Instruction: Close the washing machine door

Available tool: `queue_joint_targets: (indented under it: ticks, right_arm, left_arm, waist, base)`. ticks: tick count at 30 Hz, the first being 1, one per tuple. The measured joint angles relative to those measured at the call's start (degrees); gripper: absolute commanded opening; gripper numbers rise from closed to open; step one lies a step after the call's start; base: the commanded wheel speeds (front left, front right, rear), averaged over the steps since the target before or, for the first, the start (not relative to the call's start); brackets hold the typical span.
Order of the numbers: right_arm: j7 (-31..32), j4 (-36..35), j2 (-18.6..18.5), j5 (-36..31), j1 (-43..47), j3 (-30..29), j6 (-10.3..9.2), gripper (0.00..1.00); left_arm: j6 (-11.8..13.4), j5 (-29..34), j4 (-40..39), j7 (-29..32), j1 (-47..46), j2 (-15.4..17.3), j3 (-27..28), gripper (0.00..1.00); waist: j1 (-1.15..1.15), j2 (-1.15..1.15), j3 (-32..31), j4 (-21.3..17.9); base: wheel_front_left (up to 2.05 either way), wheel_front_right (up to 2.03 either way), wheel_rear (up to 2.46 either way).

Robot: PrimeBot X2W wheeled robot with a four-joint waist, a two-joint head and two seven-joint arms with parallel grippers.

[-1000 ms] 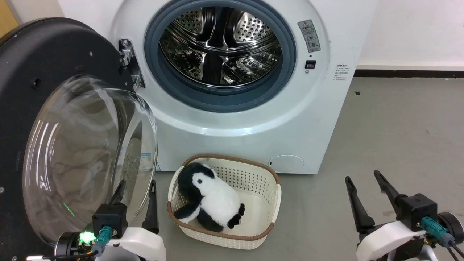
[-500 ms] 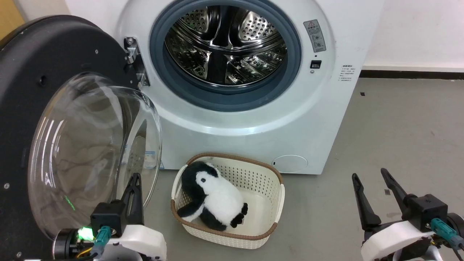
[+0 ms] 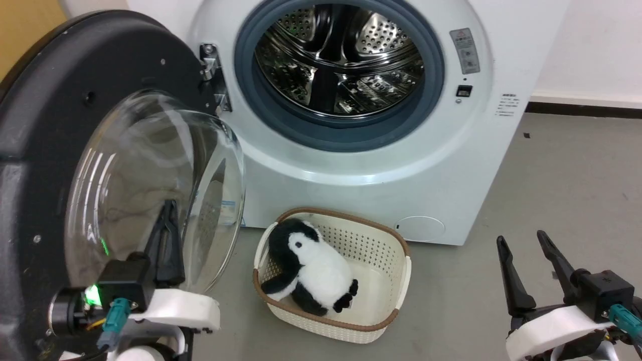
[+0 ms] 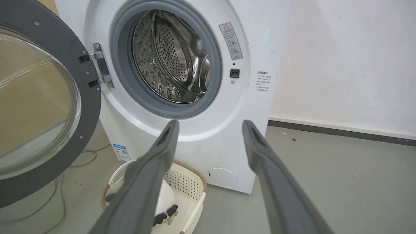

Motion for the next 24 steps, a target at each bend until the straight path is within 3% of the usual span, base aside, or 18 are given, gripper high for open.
queue_joint_targets:
  ticks: [8,24]
  right_arm:
    - [-0.8,0.0,0.0,0.5,0.0,-0.7,0.00,1.00]
    - [-2.7,0.6,0.0,1.5,0.0,-2.4,0.00,1.00]
  left_arm:
    - [-0.5,-1.5,-3.3,-1.0,-4.4,0.8,1.6,0.00]
    - [-5.4,-8.6,-6.4,-2.9,-15.0,0.8,11.1,0.00]
  waist:
    - [0.00,0.00,0.3,2.8]
    - [0.00,0.00,1.3,8.7]
  base:
    - [0.00,0.00,0.00]
    - [0.00,0.00,0.00]
